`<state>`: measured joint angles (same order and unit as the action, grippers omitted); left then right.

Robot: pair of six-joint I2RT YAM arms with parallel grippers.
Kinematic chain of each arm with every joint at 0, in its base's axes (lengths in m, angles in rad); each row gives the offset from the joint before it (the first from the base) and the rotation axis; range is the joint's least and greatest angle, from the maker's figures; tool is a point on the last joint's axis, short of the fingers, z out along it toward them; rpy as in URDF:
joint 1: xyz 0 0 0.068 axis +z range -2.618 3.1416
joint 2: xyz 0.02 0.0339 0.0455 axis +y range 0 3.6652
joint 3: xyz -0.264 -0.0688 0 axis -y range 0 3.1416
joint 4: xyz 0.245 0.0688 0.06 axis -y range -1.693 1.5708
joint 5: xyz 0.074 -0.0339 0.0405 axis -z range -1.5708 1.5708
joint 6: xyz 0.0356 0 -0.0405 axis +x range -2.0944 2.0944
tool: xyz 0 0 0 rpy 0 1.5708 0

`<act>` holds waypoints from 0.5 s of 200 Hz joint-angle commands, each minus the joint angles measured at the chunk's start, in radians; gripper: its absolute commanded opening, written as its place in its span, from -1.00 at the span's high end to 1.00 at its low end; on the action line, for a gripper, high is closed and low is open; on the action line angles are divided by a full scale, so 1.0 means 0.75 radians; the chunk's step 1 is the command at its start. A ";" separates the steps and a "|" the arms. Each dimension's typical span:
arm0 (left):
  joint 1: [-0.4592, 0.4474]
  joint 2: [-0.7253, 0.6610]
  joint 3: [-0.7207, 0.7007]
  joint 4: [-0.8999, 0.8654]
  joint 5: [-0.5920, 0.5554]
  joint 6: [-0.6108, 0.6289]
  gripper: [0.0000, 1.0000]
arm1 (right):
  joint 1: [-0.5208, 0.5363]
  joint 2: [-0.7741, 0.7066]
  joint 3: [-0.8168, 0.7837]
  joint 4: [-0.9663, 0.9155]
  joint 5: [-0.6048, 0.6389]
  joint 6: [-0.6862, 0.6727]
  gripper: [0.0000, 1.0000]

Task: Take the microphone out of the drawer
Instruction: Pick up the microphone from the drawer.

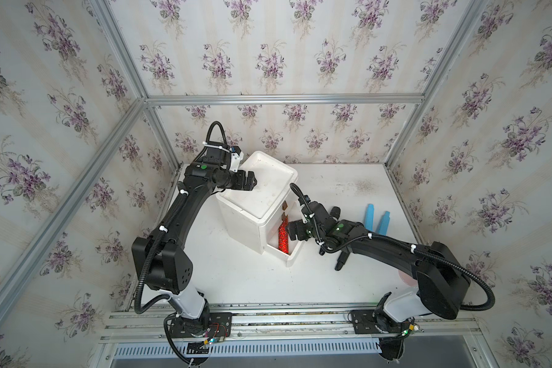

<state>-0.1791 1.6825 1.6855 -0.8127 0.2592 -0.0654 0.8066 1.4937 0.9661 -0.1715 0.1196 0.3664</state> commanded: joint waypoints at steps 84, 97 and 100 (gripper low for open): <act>0.012 0.007 -0.010 -0.137 -0.006 -0.018 -0.99 | 0.004 0.209 0.051 -0.096 -0.021 0.085 -0.98; 0.014 0.007 -0.010 -0.136 -0.002 -0.019 -0.99 | 0.003 0.207 0.042 -0.165 0.052 0.094 -0.99; 0.014 0.008 -0.011 -0.136 -0.002 -0.019 -0.99 | 0.002 0.207 0.041 -0.180 0.069 0.094 -0.99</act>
<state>-0.1764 1.6821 1.6855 -0.8135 0.2646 -0.0658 0.8116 1.6413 1.0050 -0.1436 0.0757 0.3908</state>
